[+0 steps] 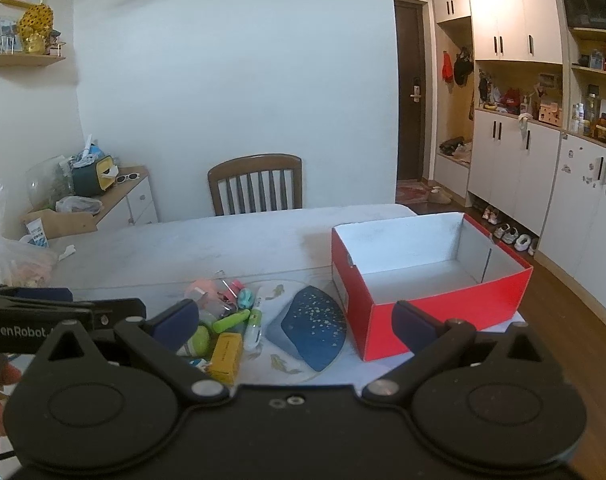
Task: Organize rigid objects
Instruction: 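Move both tools toward the cluttered items on the mat, then grasp the toothpick jar with the left tool while the right tool grasps the yellow box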
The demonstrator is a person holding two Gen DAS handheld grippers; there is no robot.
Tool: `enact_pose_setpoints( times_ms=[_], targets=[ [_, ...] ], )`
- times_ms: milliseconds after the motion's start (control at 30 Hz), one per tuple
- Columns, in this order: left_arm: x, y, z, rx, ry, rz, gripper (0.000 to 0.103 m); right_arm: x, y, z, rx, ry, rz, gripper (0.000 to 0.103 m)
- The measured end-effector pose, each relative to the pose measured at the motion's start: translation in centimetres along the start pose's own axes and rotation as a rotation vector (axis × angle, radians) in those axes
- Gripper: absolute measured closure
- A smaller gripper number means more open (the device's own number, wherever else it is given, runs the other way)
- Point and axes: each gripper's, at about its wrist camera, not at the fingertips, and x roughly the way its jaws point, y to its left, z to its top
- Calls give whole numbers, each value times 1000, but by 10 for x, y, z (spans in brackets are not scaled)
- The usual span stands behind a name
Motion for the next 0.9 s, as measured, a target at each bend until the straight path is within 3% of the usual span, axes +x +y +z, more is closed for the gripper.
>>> enact_pose_setpoints(
  times_ms=[267,567,900],
  targets=[
    [19,11,-1,10,57,17,0,16,2,0,-11,21,33,0],
    [51,35,1,-4,56,97,0,48,-2,-1,-18,84,80,0],
    [101,74,5,-103,122,148,0,105,9,-9,-112,177,179,1]
  ],
)
